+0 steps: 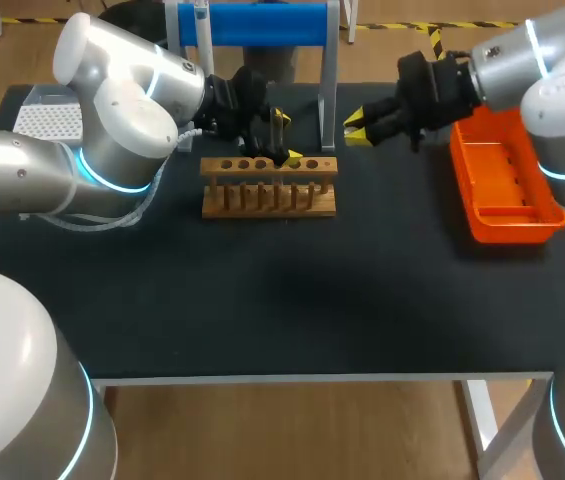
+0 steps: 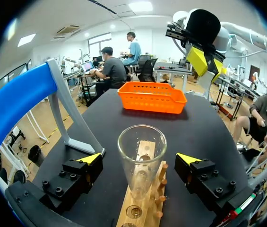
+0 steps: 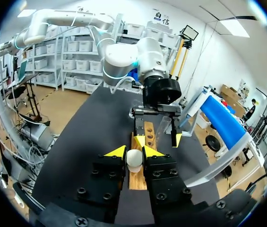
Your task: Invert the test tube, pick up the pipette, mount the tip to pipette, aspirate from beaker and dispense into the tube, eject the tip, return the pipette, and cap with the stopper.
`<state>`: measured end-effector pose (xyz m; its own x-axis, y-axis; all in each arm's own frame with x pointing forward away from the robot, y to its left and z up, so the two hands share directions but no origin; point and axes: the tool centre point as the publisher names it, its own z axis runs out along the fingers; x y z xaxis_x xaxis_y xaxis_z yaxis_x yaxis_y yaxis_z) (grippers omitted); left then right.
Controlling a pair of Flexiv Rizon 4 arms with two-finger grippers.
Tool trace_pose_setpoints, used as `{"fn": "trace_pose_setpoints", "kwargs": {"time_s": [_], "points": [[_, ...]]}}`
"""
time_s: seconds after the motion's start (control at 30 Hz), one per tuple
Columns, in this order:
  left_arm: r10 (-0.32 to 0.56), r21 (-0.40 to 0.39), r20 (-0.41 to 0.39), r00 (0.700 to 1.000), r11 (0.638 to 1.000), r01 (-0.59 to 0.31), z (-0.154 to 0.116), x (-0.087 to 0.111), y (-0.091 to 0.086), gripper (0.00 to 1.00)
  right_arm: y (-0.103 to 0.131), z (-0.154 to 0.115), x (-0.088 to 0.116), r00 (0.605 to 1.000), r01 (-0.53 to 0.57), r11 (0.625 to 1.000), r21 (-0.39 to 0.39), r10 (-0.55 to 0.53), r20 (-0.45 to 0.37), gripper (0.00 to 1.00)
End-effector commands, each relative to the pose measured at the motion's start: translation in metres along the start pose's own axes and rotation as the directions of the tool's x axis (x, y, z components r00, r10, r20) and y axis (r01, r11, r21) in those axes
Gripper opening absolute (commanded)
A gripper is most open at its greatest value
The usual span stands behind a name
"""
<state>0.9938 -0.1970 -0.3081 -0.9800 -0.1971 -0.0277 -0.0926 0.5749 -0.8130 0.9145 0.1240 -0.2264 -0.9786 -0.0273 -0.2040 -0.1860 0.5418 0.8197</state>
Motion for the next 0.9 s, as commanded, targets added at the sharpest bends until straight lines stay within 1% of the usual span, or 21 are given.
{"fn": "trace_pose_setpoints", "kwargs": {"time_s": [0.03, 0.33, 0.67, 0.9], "points": [[-0.001, -0.002, -0.005, 1.0, 1.0, 0.001, 0.0, -0.001, 0.0, 1.0, 0.005, 0.005, -0.011, 0.997, 0.0, 1.0, 0.009, 0.001, -0.077, 0.0], [-0.001, -0.002, -0.005, 1.0, 1.0, 0.001, 0.0, -0.001, 0.0, 1.0, 0.014, 0.013, -0.023, 0.997, -0.006, 1.0, 0.018, 0.008, -0.073, 0.0], [-0.001, -0.002, -0.005, 1.0, 1.0, 0.001, 0.0, -0.001, 0.0, 1.0, 0.023, 0.029, -0.027, 0.996, -0.009, 0.999, 0.031, 0.012, -0.084, 0.0], [0.008, -0.017, 0.012, 1.0, 1.0, -0.008, -0.007, 0.0, 0.001, 1.0, 0.024, 0.034, -0.027, 0.996, -0.011, 0.999, 0.035, 0.014, -0.089, 0.0]]}}
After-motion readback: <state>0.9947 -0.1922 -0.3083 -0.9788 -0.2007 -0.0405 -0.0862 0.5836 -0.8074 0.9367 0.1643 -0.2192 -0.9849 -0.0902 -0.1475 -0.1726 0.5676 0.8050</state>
